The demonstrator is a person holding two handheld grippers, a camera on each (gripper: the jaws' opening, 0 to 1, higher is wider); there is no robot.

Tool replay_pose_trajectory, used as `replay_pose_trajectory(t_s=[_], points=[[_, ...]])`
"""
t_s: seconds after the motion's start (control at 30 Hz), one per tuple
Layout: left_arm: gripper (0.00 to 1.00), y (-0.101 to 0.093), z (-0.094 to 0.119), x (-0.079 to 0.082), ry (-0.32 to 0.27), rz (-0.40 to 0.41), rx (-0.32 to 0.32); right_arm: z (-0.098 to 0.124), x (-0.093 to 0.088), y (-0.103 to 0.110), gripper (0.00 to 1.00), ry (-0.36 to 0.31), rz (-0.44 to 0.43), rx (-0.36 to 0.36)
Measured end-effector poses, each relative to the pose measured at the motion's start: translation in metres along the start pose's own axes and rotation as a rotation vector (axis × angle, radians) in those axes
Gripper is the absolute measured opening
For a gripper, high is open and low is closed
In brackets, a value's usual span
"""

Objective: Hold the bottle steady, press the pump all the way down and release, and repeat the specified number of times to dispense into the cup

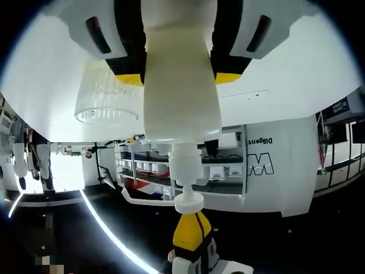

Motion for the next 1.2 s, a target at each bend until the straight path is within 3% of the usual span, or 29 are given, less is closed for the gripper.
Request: replay_pose_trajectory(t_s=[1.2], points=[[0.42, -0.0005, 0.0032, -0.0010, 0.003, 0.012, -0.002, -0.0021, 0.0002, -0.0018, 0.00, -0.054, 0.054, -0.043]])
Point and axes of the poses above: the point that each gripper's makers call its tool centre point, and the gripper's own axes: z roughly backward along the fingers, y roughly to its left, x roughly out of its top, the point moved 1 cm from there along z, roughly backward along the fingers, and after that the axes turned 12 degrees about -z, right-handed, at the moved point
